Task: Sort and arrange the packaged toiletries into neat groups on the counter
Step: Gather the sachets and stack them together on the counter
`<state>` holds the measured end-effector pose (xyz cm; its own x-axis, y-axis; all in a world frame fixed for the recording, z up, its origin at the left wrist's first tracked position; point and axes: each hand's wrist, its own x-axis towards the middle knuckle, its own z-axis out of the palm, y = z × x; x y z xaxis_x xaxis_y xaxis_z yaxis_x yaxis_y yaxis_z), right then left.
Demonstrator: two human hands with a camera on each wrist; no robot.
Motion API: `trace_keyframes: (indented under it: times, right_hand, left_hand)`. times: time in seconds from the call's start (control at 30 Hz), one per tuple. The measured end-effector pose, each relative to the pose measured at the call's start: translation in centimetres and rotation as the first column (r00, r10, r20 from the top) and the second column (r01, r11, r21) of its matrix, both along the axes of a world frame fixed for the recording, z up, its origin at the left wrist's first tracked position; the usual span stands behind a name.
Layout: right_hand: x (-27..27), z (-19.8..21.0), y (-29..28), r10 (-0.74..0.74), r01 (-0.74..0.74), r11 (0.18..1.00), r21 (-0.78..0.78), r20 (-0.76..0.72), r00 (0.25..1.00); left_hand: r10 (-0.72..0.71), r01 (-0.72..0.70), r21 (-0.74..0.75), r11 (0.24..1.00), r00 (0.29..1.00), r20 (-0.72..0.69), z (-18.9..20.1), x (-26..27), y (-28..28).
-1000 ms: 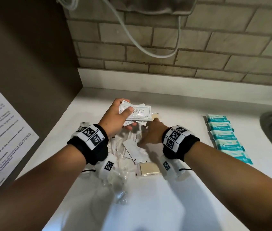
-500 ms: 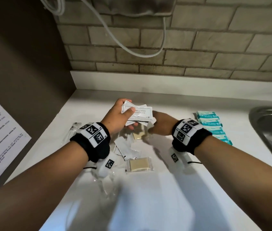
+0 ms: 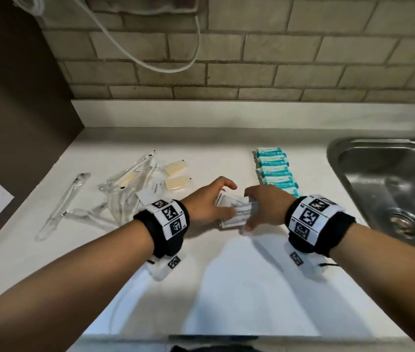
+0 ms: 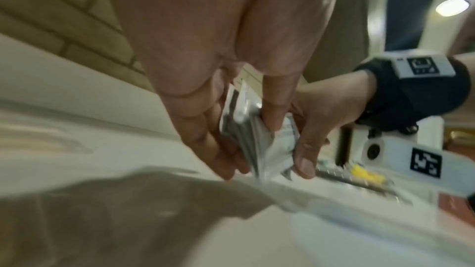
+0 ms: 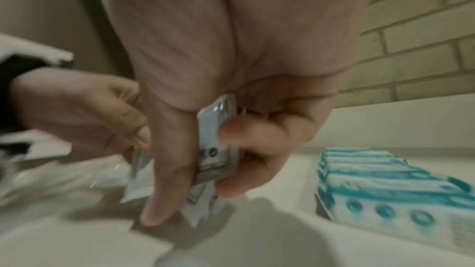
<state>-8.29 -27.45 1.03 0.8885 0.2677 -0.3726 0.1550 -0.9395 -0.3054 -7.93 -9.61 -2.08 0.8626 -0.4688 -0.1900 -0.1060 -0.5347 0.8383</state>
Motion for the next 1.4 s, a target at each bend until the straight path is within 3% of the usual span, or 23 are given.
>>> trace_keyframes:
  times: [0.07,0.17,0.27,0.33,0.4,0.53,0.7,0.9,1.13,1.27,1.4]
  right_hand:
    - [-0.9,-1.3,-0.2,0.05,-0.046,0.994,-0.097,0.039,0.998]
    - [-1.8,-2.8,-0.5,0.094,-0.075,0.98,-0.183,0.097,0.991]
    - [-2.4,-3.5,-0.9,0.123,-0.094,0.975,-0.201,0.137,0.983]
    - [-2.7,-4.0,-1.1,0.129,-0.109,0.981,-0.162,0.123,0.984]
    - [-3.1,-4.3,-1.0,0.133,-0.128,0.989,-0.074,0.072,0.989]
    - [-3.5,-4.8,-0.8,0.129,-0.13,0.992,0.005,0.042,0.991]
    - [-2.4,-4.3,-1.0,0.152,-0.151,0.988,-0.018,0.133,0.979]
    - [-2.2,-4.8,-0.4,0.178,-0.161,0.979,-0.123,0.141,0.974]
    - [-1.9,-5.2,-0.8,0.201,-0.191,0.978,-0.085,0.121,0.972]
    - [-1.7,-4.6,-1.4,0.193,-0.195,0.981,0.015,0.098,0.976]
    - [-1.6,-3.7,-2.7,0.175,-0.187,0.981,0.059,0.175,0.969]
  left_hand:
    - [-0.107,0.084,0.218,0.972,0.99,0.096,-0.3,-0.5,-0.7]
    - [-0.186,0.1,0.415,0.904,0.967,0.174,0.0,-1.3,-1.5]
    - [-0.276,0.075,0.662,0.745,0.939,0.204,0.3,-2.0,-1.8]
    - [-0.285,0.078,0.741,0.667,0.946,0.157,0.1,-2.6,-2.0]
    - [-0.286,0.114,0.746,0.656,0.953,0.106,-0.8,-3.4,-2.6]
    - [-0.256,0.134,0.699,0.702,0.964,0.072,-1.6,-4.1,-3.6]
    - [-0.232,0.071,0.681,0.729,0.961,0.149,-1.4,-3.1,-3.1]
    - [-0.235,0.023,0.725,0.689,0.953,0.193,-2.2,-3.1,-3.4]
    - [-0.185,0.063,0.634,0.771,0.974,0.128,-1.8,-3.5,-3.8]
    - [-0.121,0.059,0.537,0.842,0.989,0.08,-1.5,-3.0,-2.8]
    - [-0.122,0.05,0.495,0.868,0.986,0.115,-0.6,-2.8,-1.1]
